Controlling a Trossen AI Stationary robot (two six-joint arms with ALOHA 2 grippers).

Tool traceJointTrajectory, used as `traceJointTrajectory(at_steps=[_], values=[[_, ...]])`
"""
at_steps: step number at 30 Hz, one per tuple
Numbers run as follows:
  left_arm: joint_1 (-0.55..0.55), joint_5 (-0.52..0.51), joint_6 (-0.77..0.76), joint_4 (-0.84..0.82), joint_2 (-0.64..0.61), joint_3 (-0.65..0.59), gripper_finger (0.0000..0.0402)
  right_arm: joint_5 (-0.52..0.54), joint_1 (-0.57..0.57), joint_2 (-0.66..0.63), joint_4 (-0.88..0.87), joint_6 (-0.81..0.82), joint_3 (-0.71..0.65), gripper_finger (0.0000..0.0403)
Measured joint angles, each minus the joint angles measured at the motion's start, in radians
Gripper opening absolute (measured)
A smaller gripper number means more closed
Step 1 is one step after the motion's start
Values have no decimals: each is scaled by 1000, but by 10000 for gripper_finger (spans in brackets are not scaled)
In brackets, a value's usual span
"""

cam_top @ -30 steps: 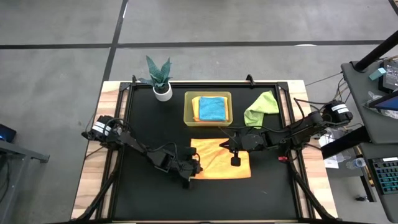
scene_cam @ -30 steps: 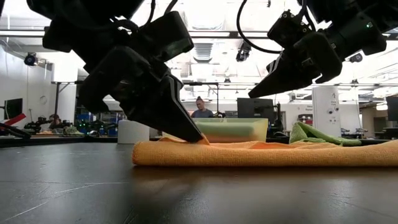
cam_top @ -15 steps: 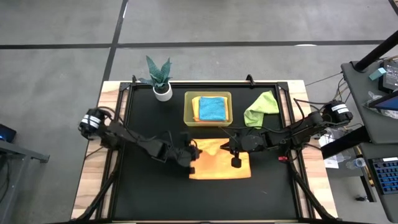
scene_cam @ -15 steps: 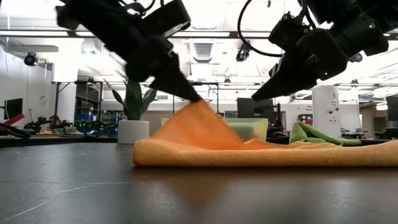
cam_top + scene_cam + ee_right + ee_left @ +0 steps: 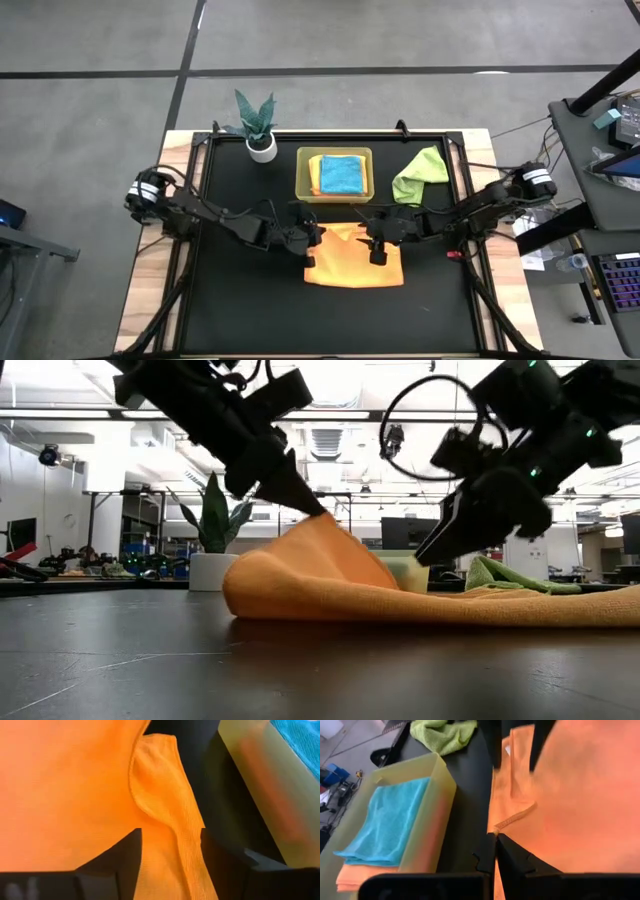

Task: Fold microfiber towels
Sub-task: Fold the yellow towel on the table

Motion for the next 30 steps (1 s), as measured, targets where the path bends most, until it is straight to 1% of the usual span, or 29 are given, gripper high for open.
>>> traceJointTrajectory(at_steps=[4,7,12,15,18,23,27,30], values=[[0,-1,6,2,-35,0,0,0,-14,90,136,-48,0,209],[0,3,31,-10,-61,-1,0,3,-28,159,238,-78,6,211],[-2,4,46,-56,-106,-1,0,10,-57,240,251,-92,40,199],[-6,4,55,-60,-117,-1,0,-17,-63,268,246,-92,45,191],[-6,4,57,-84,-121,-1,0,-30,-63,261,215,-80,46,183],[-6,3,55,-124,-122,-1,0,-47,-63,211,109,-81,47,159],[-3,3,55,-128,-119,-1,0,-65,-63,149,27,-72,44,132],[5,3,53,-134,-109,-11,0,-66,-63,76,-36,-42,44,118]])
